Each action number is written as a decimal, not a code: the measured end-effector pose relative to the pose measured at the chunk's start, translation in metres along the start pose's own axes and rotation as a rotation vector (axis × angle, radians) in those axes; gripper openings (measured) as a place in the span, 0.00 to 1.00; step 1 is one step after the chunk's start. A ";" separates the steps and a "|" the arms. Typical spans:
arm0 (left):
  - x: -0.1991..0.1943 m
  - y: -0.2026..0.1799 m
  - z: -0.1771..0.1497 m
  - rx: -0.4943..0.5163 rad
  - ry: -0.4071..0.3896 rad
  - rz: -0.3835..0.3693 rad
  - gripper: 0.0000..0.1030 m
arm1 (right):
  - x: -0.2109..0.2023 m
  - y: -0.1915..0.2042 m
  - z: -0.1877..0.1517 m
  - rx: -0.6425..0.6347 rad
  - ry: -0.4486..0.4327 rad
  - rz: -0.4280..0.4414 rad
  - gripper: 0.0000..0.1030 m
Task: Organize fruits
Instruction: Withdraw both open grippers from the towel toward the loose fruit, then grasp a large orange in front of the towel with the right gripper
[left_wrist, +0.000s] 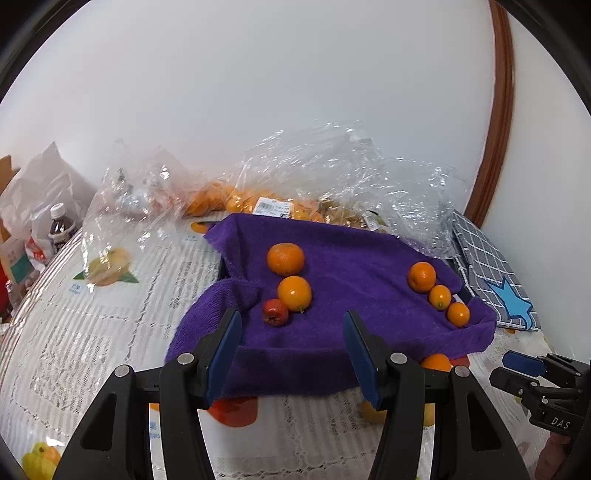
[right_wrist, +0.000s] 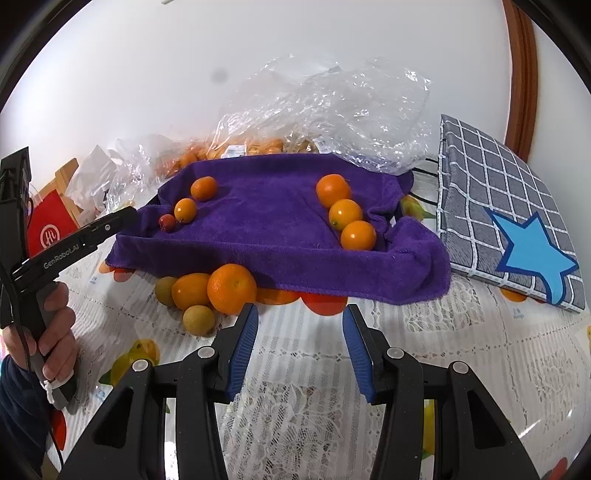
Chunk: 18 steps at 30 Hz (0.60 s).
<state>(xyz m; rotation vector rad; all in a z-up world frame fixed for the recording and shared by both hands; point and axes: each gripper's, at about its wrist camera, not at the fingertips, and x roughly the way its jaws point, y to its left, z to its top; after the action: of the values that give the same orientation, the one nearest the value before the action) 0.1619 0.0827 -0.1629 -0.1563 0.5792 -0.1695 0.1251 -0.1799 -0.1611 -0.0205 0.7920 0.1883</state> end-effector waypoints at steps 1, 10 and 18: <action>0.000 0.002 0.000 -0.004 0.006 0.005 0.53 | 0.002 0.001 0.001 -0.004 0.003 -0.002 0.47; -0.005 0.014 -0.004 -0.024 0.023 0.027 0.53 | 0.016 0.001 0.002 0.014 0.033 0.031 0.43; -0.008 0.025 -0.003 -0.067 0.020 0.036 0.53 | 0.027 0.021 0.010 -0.025 0.038 0.131 0.43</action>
<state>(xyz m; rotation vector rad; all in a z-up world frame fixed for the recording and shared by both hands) 0.1568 0.1084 -0.1657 -0.2094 0.6077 -0.1171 0.1471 -0.1539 -0.1719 0.0041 0.8292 0.3228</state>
